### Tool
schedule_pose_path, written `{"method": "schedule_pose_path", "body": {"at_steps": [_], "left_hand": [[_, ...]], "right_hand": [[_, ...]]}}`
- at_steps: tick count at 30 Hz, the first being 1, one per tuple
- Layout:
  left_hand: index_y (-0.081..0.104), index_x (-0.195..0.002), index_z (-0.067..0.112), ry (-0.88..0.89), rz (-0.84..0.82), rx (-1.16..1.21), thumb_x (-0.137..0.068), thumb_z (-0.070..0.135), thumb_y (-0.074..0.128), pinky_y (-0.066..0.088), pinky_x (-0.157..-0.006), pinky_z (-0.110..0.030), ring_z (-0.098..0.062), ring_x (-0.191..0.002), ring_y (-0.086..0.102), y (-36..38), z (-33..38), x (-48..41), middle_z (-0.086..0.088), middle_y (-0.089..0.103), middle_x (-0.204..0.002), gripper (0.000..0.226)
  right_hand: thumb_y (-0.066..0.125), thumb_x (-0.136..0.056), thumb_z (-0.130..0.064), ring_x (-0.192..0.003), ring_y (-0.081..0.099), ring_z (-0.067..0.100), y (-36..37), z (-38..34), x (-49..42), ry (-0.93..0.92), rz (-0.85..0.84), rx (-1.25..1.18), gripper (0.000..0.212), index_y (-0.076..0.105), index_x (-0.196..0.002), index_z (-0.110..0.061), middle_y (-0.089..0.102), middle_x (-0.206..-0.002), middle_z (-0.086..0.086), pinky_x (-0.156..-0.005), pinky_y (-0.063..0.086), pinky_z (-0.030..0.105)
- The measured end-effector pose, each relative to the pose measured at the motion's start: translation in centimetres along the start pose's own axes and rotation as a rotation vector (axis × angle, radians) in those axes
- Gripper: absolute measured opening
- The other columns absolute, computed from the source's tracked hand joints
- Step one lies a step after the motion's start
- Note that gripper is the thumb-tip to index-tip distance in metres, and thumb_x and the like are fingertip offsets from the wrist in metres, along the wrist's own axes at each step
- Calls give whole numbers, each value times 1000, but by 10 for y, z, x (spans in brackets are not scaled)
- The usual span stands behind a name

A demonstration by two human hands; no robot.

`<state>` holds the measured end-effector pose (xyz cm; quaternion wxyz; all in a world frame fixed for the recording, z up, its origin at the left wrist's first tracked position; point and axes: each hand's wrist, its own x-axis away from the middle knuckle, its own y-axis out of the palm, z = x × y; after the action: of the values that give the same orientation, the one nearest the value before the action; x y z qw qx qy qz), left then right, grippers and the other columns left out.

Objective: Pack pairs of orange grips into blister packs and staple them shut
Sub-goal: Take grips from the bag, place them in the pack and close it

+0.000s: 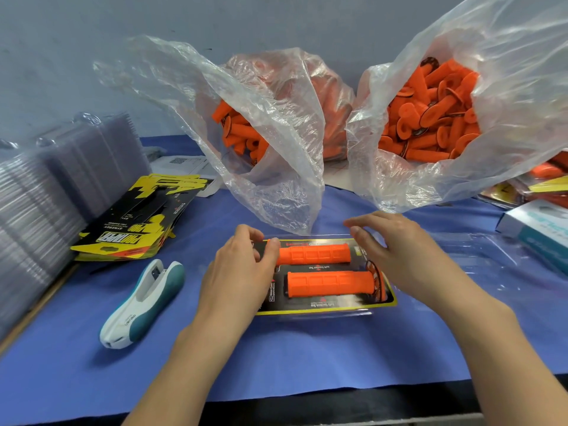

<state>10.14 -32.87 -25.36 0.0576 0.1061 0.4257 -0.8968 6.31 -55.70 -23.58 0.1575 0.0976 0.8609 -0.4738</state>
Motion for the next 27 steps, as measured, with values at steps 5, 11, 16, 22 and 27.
{"method": "schedule_pose_path", "body": {"at_steps": [5,11,16,22,27], "left_hand": [[56,-93,32,297,63,31,-96,41,51,42,-72,-32,-9,-90,52,-2,11,8,14,57,-93,10],[63,-101,27,621,-29,-98,-98,33,55,41,-88,-31,-15,-94,51,1,25,25,9,60,-99,11],[61,-110,31,732,-113,-194,-100,38,47,40,-91,-30,-13,-104,52,0,22,29,12,59,-111,18],[56,-118,31,735,-162,-257,-102,40,42,38,-98,-31,-12,-114,50,-1,12,33,14,57,-120,23],[50,-128,31,748,-175,-281,-102,39,40,38,-98,-29,-12,-118,48,-1,6,35,13,54,-125,29]], "right_hand": [[54,-99,-24,-95,59,2,-14,-6,13,76,260,-178,21,68,-114,-28,69,-106,-13,-78,40,14],[49,-98,-15,-65,63,5,-34,-13,50,445,519,-742,21,66,-95,-27,72,-83,-5,-65,46,25],[49,-96,-12,-41,52,13,-19,-27,91,828,464,-1193,17,64,-88,-12,60,-56,0,-39,43,23],[47,-100,-11,-63,72,36,5,-39,111,1002,447,-1425,12,49,-101,1,62,-98,25,-48,59,35],[46,-101,-8,-83,64,22,9,-31,104,985,692,-1435,13,52,-108,1,57,-107,17,-83,58,31]]}}
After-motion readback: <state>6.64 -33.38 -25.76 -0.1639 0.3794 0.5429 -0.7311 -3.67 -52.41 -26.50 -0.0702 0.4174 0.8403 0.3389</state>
